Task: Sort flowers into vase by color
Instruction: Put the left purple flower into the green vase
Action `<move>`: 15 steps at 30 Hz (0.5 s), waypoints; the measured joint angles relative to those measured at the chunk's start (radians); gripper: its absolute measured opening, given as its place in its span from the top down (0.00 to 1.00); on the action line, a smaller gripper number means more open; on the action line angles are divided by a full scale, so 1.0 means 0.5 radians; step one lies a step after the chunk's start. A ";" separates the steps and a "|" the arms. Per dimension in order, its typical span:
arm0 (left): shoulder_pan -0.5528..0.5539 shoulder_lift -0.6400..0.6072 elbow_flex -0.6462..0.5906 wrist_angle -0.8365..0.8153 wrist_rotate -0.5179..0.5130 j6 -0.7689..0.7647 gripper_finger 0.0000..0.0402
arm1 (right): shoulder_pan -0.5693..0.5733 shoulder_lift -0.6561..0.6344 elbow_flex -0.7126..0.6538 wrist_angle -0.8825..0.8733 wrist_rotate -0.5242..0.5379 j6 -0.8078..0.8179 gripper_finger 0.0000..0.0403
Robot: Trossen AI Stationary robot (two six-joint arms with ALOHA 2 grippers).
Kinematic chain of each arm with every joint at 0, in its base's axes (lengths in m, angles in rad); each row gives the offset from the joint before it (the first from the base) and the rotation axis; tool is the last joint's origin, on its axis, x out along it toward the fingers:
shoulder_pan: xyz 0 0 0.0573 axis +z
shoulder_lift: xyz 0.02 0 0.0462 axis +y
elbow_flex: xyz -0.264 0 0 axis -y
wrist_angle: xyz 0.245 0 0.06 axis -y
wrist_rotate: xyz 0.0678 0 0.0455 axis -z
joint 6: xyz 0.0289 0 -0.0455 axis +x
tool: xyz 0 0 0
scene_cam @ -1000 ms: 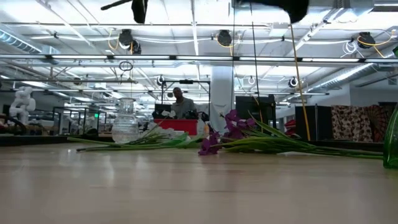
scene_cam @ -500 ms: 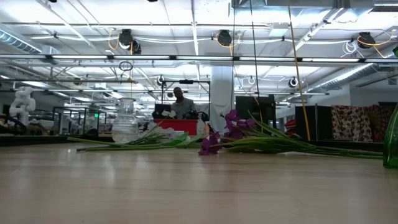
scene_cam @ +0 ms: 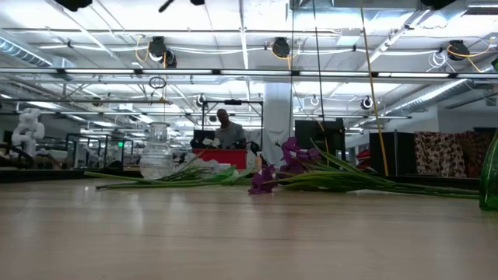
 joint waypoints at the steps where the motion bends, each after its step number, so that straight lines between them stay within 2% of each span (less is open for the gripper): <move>1: 0.011 0.012 0.000 0.028 -0.002 0.000 0.95 | -0.012 0.000 0.000 -0.001 -0.022 0.000 0.33; 6: 0.054 0.062 0.001 0.219 0.022 0.002 0.95 | -0.044 0.000 0.000 -0.001 -0.034 -0.024 0.36; 15: 0.112 0.103 0.001 0.345 0.090 0.001 0.95 | -0.068 0.000 0.000 0.117 -0.053 -0.150 0.53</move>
